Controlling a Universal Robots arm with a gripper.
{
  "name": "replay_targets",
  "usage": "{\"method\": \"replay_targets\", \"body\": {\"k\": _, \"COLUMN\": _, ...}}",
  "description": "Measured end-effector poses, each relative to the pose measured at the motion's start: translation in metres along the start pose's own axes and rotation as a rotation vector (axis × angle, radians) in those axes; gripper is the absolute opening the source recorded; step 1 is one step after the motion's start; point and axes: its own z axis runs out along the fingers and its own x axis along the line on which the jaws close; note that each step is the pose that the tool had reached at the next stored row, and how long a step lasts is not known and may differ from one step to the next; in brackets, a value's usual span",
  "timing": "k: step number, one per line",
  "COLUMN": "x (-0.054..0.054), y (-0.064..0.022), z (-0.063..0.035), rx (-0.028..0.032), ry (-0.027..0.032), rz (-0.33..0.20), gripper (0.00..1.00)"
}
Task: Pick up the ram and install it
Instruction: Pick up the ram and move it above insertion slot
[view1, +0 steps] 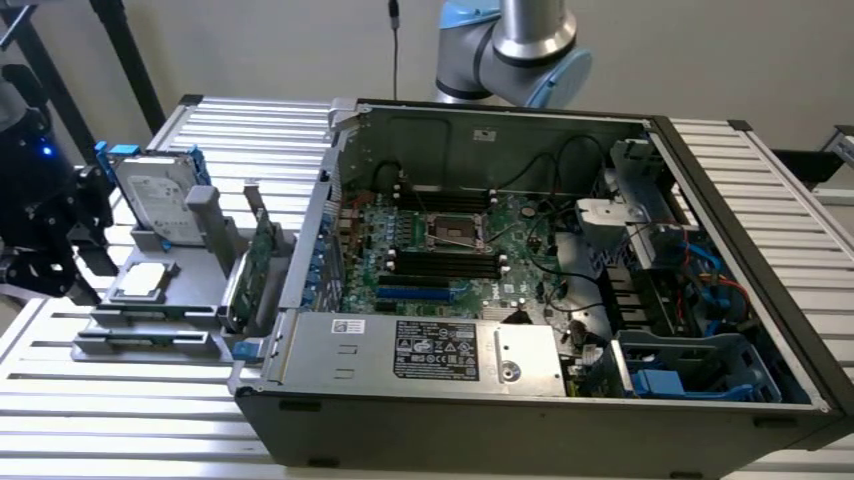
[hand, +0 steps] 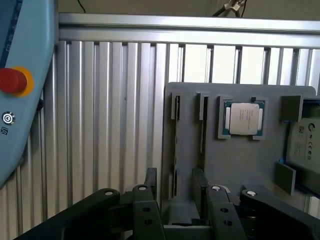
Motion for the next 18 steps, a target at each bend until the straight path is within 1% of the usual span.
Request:
{"method": "replay_targets", "body": {"k": 7, "x": 0.0, "y": -0.0001, "z": 0.0128, "rx": 0.0003, "ry": -0.0001, "rz": -0.004, "gripper": 0.42}}
{"method": "replay_targets", "body": {"k": 18, "x": 0.004, "y": 0.0, "z": 0.0329, "rx": 0.0002, "ry": 0.0, "rz": -0.005, "gripper": 0.42}}
